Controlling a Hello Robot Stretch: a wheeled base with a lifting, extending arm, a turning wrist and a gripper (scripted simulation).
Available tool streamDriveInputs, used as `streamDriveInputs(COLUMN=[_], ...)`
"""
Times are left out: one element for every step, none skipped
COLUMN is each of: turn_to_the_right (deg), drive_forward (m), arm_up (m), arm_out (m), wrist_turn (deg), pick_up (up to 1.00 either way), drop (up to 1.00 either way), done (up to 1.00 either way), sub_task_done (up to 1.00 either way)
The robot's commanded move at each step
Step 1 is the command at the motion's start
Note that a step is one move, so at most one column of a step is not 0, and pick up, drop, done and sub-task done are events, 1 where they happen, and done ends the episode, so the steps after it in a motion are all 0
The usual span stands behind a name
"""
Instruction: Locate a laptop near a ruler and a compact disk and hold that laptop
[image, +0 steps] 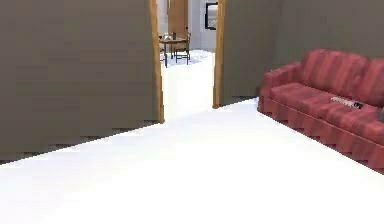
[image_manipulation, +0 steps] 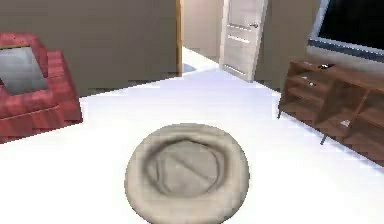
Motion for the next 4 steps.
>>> streamDriveInputs(turn_to_the_right=[-45.0, -45.0, -30.0, 0.0], drive_forward=[0.00, 0.00, 0.00, 0.75], arm_up=[0.00, 0.00, 0.00, 0.00], arm_out=[0.00, 0.00, 0.00, 0.00], wrist_turn=[0.0, 0.0, 0.0, 0.0], pick_up=[0.00, 0.00, 0.00, 0.00], drop=[0.00, 0.00, 0.00, 0.00], done=[0.00, 0.00, 0.00, 0.00], sub_task_done=[0.00, 0.00, 0.00, 0.00])
